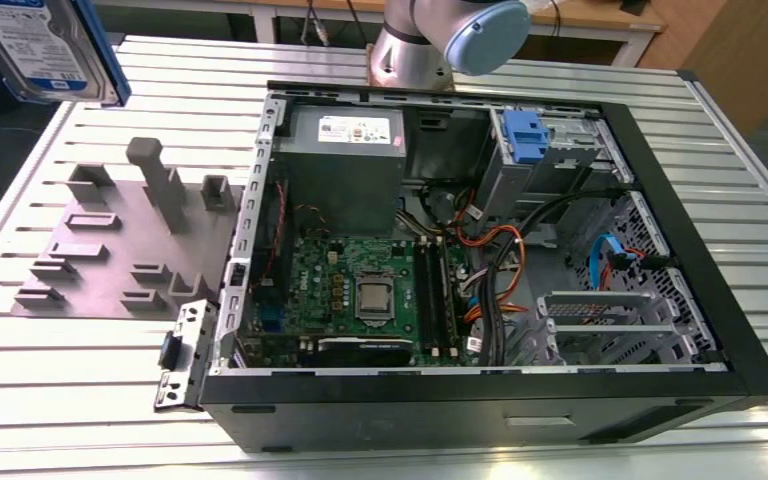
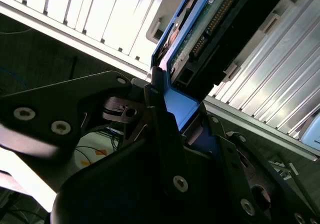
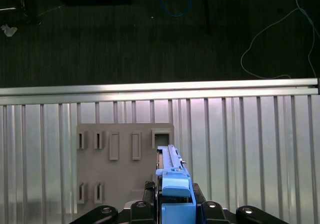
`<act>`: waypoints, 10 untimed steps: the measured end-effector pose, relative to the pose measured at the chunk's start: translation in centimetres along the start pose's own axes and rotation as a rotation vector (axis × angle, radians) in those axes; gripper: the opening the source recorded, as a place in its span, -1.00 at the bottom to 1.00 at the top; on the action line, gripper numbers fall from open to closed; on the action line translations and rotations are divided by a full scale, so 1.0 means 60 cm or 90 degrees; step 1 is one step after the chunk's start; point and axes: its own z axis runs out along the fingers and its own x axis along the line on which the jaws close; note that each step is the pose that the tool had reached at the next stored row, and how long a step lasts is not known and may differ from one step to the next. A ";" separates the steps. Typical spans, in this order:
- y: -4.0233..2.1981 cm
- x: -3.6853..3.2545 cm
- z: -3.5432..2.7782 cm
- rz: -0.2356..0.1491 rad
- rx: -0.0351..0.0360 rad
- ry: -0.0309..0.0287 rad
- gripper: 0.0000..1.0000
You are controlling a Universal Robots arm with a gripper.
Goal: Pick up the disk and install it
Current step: 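Pick up the disk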
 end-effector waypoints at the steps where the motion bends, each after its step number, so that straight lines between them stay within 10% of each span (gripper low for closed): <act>1: 0.000 0.000 0.000 0.000 0.0000 0.0000 -0.27; 10: 0.000 0.000 -0.003 0.000 0.0000 0.0000 -0.27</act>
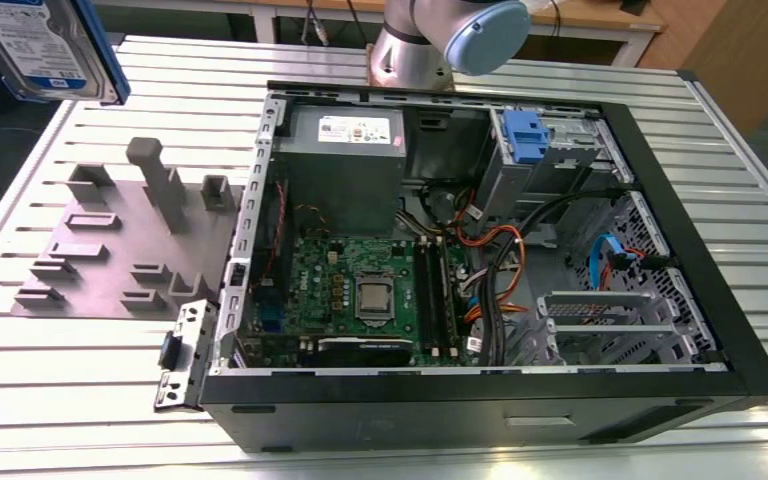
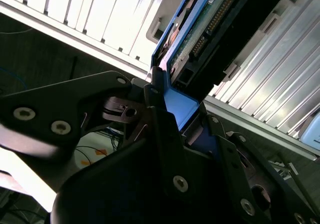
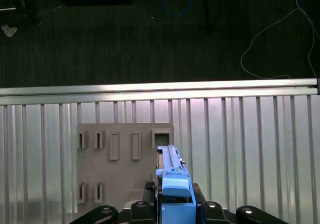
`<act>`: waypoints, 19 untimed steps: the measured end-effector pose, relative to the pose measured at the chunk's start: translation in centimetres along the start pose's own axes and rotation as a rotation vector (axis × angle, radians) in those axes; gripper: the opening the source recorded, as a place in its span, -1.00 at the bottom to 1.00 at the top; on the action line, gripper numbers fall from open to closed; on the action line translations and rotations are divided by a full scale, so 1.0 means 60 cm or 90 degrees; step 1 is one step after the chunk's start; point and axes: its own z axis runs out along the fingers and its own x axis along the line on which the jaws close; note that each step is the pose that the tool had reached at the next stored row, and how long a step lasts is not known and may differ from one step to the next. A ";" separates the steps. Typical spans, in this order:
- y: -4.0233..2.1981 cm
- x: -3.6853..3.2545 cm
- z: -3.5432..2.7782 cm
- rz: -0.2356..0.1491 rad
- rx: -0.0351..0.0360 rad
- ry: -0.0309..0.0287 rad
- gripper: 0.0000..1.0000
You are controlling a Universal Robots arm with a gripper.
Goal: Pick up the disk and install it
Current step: 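Pick up the disk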
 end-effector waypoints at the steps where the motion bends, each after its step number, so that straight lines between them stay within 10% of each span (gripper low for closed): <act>1: 0.000 0.000 0.000 0.000 0.0000 0.0000 -0.27; 19: 0.000 0.000 -0.011 0.000 0.0000 0.0000 -0.27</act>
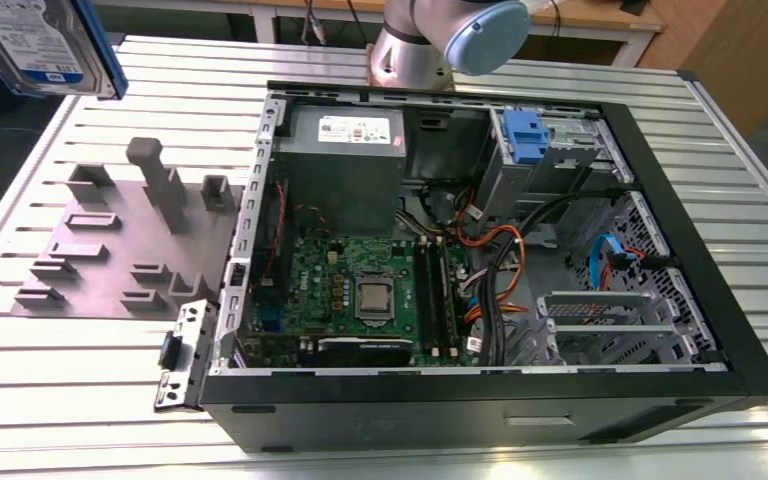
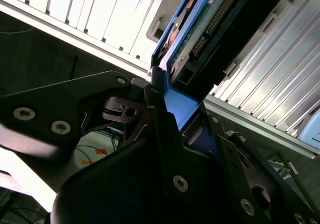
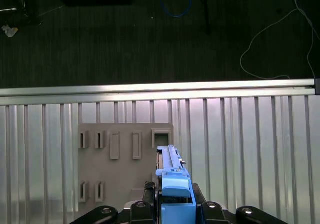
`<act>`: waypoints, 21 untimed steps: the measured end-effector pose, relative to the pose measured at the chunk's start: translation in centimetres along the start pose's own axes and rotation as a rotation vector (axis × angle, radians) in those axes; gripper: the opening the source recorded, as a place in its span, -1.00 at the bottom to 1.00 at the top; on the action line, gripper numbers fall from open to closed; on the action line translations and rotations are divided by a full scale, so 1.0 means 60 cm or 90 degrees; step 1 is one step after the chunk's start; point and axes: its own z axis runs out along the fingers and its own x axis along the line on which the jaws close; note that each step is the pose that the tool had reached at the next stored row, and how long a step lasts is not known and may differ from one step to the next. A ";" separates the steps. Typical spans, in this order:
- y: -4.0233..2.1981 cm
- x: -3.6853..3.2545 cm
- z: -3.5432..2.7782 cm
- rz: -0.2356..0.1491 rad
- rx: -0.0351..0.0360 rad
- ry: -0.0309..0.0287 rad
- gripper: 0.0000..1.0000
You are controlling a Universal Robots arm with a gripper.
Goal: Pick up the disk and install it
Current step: 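Pick up the disk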
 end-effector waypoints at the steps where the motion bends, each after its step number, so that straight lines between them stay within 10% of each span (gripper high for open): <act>1: 0.000 0.000 0.000 0.000 -0.0001 0.0001 -0.27; 21: 0.000 -0.001 -0.013 0.000 0.0000 0.0000 -0.27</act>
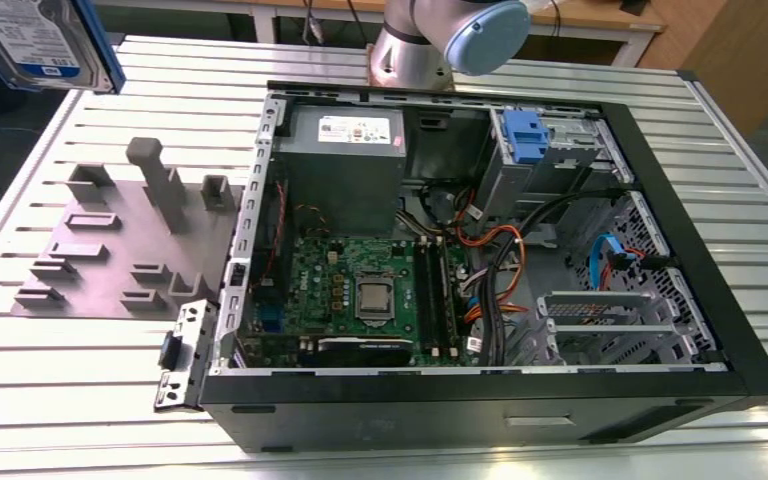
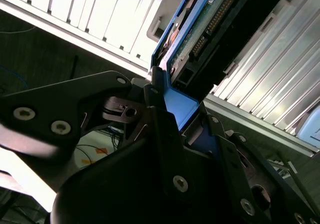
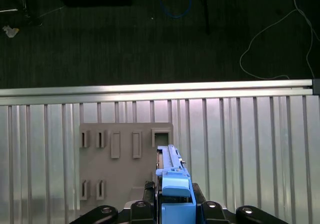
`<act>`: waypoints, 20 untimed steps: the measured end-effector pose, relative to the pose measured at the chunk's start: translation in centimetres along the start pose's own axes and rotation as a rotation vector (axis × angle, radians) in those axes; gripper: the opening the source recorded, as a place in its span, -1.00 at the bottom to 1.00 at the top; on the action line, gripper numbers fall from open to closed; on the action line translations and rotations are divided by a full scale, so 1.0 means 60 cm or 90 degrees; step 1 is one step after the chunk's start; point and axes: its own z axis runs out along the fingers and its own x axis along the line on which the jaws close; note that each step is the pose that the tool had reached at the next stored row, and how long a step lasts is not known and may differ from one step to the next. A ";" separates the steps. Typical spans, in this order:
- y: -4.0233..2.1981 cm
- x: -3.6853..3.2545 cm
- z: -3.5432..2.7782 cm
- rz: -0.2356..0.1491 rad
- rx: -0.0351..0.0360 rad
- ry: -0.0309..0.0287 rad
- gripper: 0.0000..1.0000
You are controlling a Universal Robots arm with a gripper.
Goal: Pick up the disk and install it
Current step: 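Pick up the disk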
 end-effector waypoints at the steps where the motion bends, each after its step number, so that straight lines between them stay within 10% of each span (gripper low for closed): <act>1: 0.000 0.000 -0.002 0.000 -0.0001 0.0000 -0.27; 20: 0.000 -0.001 -0.035 0.000 -0.0001 0.0002 -0.27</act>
